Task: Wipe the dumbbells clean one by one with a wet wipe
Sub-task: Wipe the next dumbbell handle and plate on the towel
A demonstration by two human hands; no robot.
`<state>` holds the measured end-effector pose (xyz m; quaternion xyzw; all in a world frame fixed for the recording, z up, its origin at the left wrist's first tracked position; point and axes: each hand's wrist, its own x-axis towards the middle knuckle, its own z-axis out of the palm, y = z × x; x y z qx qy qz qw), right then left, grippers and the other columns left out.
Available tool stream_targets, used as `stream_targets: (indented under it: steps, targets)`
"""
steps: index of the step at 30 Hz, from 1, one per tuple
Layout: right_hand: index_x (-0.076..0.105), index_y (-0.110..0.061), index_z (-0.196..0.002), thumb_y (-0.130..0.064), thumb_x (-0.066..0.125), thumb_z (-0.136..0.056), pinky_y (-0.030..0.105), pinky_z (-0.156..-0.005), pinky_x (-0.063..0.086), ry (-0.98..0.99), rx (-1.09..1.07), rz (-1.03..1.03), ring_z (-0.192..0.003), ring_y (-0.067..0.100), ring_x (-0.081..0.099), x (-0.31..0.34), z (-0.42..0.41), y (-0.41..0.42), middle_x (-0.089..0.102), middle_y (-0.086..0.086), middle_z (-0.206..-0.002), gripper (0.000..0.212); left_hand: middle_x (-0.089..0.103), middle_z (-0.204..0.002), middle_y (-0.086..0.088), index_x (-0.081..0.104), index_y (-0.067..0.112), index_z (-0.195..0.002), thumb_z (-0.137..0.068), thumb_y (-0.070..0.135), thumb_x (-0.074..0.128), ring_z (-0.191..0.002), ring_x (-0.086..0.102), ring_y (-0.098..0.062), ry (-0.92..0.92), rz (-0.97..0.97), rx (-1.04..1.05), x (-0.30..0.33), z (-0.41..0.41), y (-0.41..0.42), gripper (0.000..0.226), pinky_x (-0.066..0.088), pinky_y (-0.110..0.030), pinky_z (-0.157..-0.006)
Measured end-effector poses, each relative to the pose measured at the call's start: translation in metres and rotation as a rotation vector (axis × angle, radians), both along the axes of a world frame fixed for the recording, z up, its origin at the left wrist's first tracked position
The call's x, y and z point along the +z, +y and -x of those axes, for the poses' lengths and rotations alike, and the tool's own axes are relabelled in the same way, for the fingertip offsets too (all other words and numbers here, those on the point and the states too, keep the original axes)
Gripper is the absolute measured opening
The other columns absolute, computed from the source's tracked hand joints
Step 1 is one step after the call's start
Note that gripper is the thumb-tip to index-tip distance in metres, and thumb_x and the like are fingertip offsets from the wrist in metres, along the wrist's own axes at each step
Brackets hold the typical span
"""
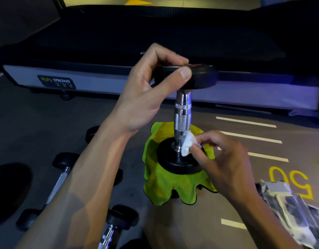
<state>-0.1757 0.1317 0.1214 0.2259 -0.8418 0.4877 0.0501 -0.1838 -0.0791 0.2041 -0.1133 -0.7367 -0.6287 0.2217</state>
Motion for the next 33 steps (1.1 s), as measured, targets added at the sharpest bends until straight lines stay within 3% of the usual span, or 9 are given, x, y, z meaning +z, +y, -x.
stream_targets:
  steps: [5, 11, 18, 27, 33]
  targets:
    - [0.075, -0.027, -0.083, -0.012, 0.085, -0.086, 0.017, -0.078, 0.048, -0.022, 0.041, 0.051, -0.088, 0.009, 0.069, 0.0, -0.002, 0.0, 0.073, -0.009, -0.087, 0.018, 0.064, -0.12, -0.027, 0.06, 0.022, -0.103, -0.099, 0.024, 0.062, -0.109, 0.06, -0.016, -0.004, 0.06, 0.008, 0.005, 0.003, 0.004, 0.005, 0.049, -0.033, -0.098]
    - [0.076, -0.02, -0.086, -0.016, 0.08, -0.085, 0.009, -0.077, 0.042, 0.115, 0.048, 0.045, -0.088, 0.002, 0.065, 0.001, -0.005, -0.015, 0.067, -0.012, -0.091, 0.005, 0.065, -0.124, -0.005, 0.057, 0.021, -0.1, -0.096, 0.027, 0.058, -0.121, 0.06, -0.011, -0.088, -0.024, 0.016, 0.004, -0.001, 0.005, 0.007, 0.048, -0.03, -0.105]
    - [0.076, -0.015, -0.092, -0.007, 0.078, -0.09, 0.01, -0.07, 0.038, 0.309, -0.089, 0.181, -0.076, 0.0, 0.054, 0.036, 0.016, -0.05, 0.057, -0.006, -0.084, 0.009, 0.067, -0.125, -0.008, 0.057, 0.019, -0.098, -0.097, 0.015, 0.054, -0.11, 0.064, -0.002, -0.127, -0.067, -0.021, 0.009, -0.001, 0.01, 0.005, 0.048, -0.023, -0.095]
    - [0.077, -0.016, -0.092, -0.01, 0.079, -0.092, 0.01, -0.074, 0.039, 0.237, -0.01, 0.107, -0.08, -0.005, 0.055, 0.01, 0.001, -0.034, 0.059, -0.012, -0.087, 0.007, 0.068, -0.121, -0.005, 0.059, 0.019, -0.096, -0.095, 0.017, 0.055, -0.11, 0.063, -0.006, -0.122, -0.088, -0.007, 0.008, 0.002, 0.014, 0.005, 0.047, -0.023, -0.095]
    - [0.07, -0.009, -0.086, -0.01, 0.077, -0.095, 0.012, -0.07, 0.039, 0.326, -0.117, 0.212, -0.078, 0.003, 0.055, 0.03, 0.019, -0.043, 0.06, 0.002, -0.085, 0.012, 0.07, -0.125, -0.007, 0.061, 0.022, -0.096, -0.096, 0.02, 0.055, -0.112, 0.062, -0.008, -0.147, -0.078, 0.019, 0.009, 0.002, 0.014, 0.006, 0.047, -0.024, -0.094]
